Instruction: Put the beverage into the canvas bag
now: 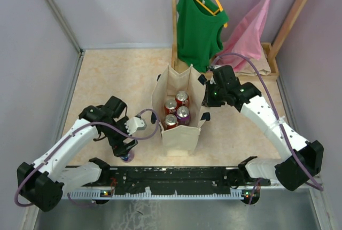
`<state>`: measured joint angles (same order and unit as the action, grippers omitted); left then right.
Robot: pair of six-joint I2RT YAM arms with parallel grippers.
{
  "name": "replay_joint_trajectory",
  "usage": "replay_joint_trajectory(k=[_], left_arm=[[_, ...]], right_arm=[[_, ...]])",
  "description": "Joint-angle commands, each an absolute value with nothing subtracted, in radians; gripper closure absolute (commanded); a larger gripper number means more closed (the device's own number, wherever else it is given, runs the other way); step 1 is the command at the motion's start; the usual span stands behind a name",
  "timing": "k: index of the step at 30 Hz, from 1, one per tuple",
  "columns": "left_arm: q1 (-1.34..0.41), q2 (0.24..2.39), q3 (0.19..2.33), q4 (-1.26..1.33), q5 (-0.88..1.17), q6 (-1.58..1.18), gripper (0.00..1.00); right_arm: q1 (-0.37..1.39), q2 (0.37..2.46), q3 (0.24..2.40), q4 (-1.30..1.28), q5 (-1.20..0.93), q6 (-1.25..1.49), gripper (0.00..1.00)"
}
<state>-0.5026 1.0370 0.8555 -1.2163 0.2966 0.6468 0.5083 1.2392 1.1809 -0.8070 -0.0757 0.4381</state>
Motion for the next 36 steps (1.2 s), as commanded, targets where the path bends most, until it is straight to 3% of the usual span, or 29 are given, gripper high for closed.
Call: replay_joint_trajectory(k=[1,11,14,17,20,22,36], left_arm=[[-0.511,1.027,0.829,-1.225,0.301,0.642,0.00],[-0.516,1.057,0.812,-1.221,0.291,0.645,0.00],[-0.518,1.065,0.807,-1.217,0.295,0.650,0.09],[-0.519,1.079,0.807,-1.214,0.313,0.653,0.32],[-0.521,1.095,0.810,-1.205,0.297,0.647,0.77],[-0.520,1.101,0.816,-1.203,0.298,0.643,0.99],[-0.517,1.195,1.240,-1.204,0.200,0.543,1.00]], right_arm=[[0.509,1.227,1.195,-0.791,-0.069,0.431,0.95],[0.509,1.201,1.175,-0.790,-0.064,0.443,0.95],[0.509,1.192,1.168,-0.790,-0.063,0.448,0.95],[0.509,1.185,1.164,-0.787,-0.063,0.452,0.95],[0.509,1.180,1.160,-0.785,-0.063,0.455,0.96],[0.509,1.176,1.157,-0.786,-0.064,0.457,0.96],[0.509,1.167,1.160,-0.795,-0.067,0.448,0.96]])
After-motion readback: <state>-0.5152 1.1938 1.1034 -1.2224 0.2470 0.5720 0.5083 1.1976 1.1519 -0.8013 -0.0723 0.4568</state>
